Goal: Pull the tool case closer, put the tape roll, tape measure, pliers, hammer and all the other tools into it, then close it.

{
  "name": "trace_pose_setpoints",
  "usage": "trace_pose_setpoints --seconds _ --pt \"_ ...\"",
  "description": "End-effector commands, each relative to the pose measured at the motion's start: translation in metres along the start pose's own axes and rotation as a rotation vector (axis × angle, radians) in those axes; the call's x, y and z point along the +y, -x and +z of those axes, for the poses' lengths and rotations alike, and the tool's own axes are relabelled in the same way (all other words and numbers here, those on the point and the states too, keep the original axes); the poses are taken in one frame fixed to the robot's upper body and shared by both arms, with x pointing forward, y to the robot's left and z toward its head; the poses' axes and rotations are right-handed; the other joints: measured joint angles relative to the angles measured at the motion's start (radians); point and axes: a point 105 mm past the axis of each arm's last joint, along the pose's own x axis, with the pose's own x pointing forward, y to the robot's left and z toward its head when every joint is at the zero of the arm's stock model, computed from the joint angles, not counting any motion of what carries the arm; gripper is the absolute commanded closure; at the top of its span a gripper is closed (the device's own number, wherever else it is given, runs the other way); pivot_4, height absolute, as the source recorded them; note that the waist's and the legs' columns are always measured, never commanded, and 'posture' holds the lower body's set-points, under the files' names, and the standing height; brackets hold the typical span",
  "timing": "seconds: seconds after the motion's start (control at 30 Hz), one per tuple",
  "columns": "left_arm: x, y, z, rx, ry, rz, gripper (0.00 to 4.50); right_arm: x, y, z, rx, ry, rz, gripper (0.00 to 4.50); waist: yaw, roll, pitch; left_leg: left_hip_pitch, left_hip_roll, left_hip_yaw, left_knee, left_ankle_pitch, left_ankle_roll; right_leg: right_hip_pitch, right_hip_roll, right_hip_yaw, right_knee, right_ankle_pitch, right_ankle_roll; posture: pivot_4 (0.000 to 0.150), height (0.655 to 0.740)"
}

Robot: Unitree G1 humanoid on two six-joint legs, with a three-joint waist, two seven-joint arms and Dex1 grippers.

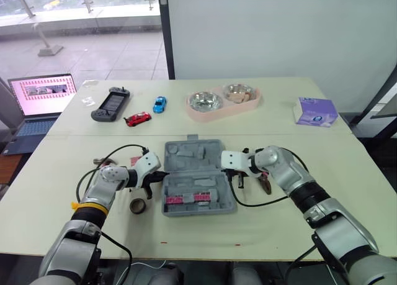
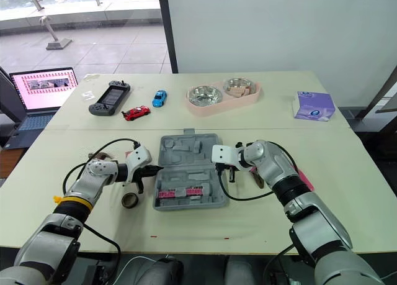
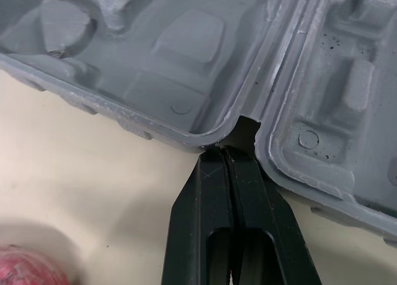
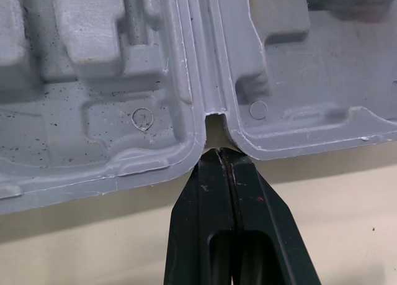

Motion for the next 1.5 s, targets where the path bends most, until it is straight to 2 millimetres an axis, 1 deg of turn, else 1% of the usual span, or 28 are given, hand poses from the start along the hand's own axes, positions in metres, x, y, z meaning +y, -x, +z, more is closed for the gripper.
trace_pose_setpoints --seconds 0.03,0.13,0.2,0.27,0.33,0.43,0.53,0.7,1.03,1.17,1.27,1.37,1.5 --pt "-0.039 -0.021 0.001 0.005 -0.027 -0.163 4.50 0.004 0.008 0.034 -0.104 0.067 0.008 4.48 0.001 0.000 0.000 0.000 0.000 0.000 0.000 0.000 0.000 0.000 0.000 0.000 0.000 0.000 0.000 0.150 0.7360" --pt "-0.048 -0.017 -0.003 0.012 -0.038 -0.175 4.50 0.017 0.016 0.034 -0.099 0.070 0.026 4.48 0.000 0.001 0.000 0.000 0.000 0.000 0.000 -0.001 0.002 0.000 0.000 0.000 -0.001 0.000 0.001 0.150 0.7360" --pt "-0.059 -0.011 -0.006 0.010 -0.030 -0.189 4.50 0.033 0.023 0.038 -0.123 0.028 0.050 4.48 0.000 0.001 0.000 -0.001 0.000 0.000 0.000 -0.001 0.002 0.000 0.000 0.000 -0.001 -0.001 0.001 0.150 0.7360" --pt "-0.071 -0.003 -0.012 0.017 -0.016 -0.198 4.50 0.049 0.028 0.035 -0.111 -0.002 0.057 4.48 -0.002 0.001 -0.001 0.000 0.000 0.001 -0.001 -0.002 0.003 -0.001 0.000 0.000 -0.001 -0.001 0.001 0.150 0.7360" --pt "-0.080 0.003 -0.016 0.025 -0.001 -0.202 4.50 0.060 0.033 0.032 -0.099 -0.033 0.054 4.48 -0.002 0.002 -0.001 0.000 0.000 0.003 -0.001 -0.004 0.007 -0.001 0.000 0.000 -0.002 -0.001 0.001 0.150 0.7360" --pt "-0.094 0.014 -0.021 0.037 0.026 -0.206 4.50 0.073 0.040 0.029 -0.091 -0.099 0.046 4.48 -0.001 0.002 -0.002 0.001 0.000 0.004 0.000 -0.006 0.010 -0.001 -0.001 0.002 -0.001 -0.001 0.001 0.150 0.7360" --pt "-0.102 0.020 -0.021 0.025 0.067 -0.200 4.50 0.081 0.041 0.028 -0.082 -0.136 0.035 4.48 0.002 0.003 -0.002 0.001 0.001 0.004 -0.001 -0.006 0.010 -0.001 -0.001 0.002 0.000 -0.001 0.001 0.150 0.7360" --pt "-0.109 0.023 -0.021 0.034 0.088 -0.200 4.50 0.088 0.042 0.025 -0.063 -0.174 0.043 4.48 0.005 0.003 -0.002 0.002 0.001 0.004 -0.001 -0.006 0.010 0.000 -0.001 0.002 -0.001 -0.001 0.001 0.150 0.7360" --pt "-0.096 0.019 -0.019 0.042 0.078 -0.172 4.50 0.094 0.049 0.019 -0.017 -0.205 0.072 4.48 0.010 0.003 -0.002 0.001 0.001 0.004 -0.001 -0.006 0.010 0.000 -0.001 0.001 -0.001 -0.001 0.001 0.150 0.7360" --pt "-0.098 0.018 -0.016 0.031 0.077 -0.189 4.50 0.099 0.054 0.016 0.001 -0.217 0.108 4.48 0.011 0.003 -0.002 0.001 0.001 0.004 0.000 -0.006 0.010 0.000 -0.001 0.001 -0.002 -0.001 0.001 0.150 0.7360" --pt "-0.102 0.019 -0.019 0.038 0.080 -0.198 4.50 0.100 0.056 0.016 0.005 -0.223 0.107 4.48 0.010 0.003 -0.002 0.001 0.001 0.004 -0.001 -0.006 0.010 0.000 -0.001 0.001 -0.002 -0.001 0.001 0.150 0.7360" --pt "-0.102 0.020 -0.021 0.046 0.082 -0.193 4.50 0.099 0.056 0.016 0.007 -0.223 0.105 4.48 0.010 0.003 -0.002 0.001 0.001 0.004 -0.001 -0.006 0.010 0.000 -0.001 0.001 -0.002 -0.001 0.001 0.150 0.7360" --pt "-0.102 0.022 -0.020 0.039 0.092 -0.194 4.50 0.104 0.058 0.017 0.006 -0.238 0.122 4.48 0.010 0.003 -0.002 0.001 0.001 0.004 -0.001 -0.006 0.010 0.000 -0.001 0.001 -0.002 -0.001 0.001 0.150 0.7360"
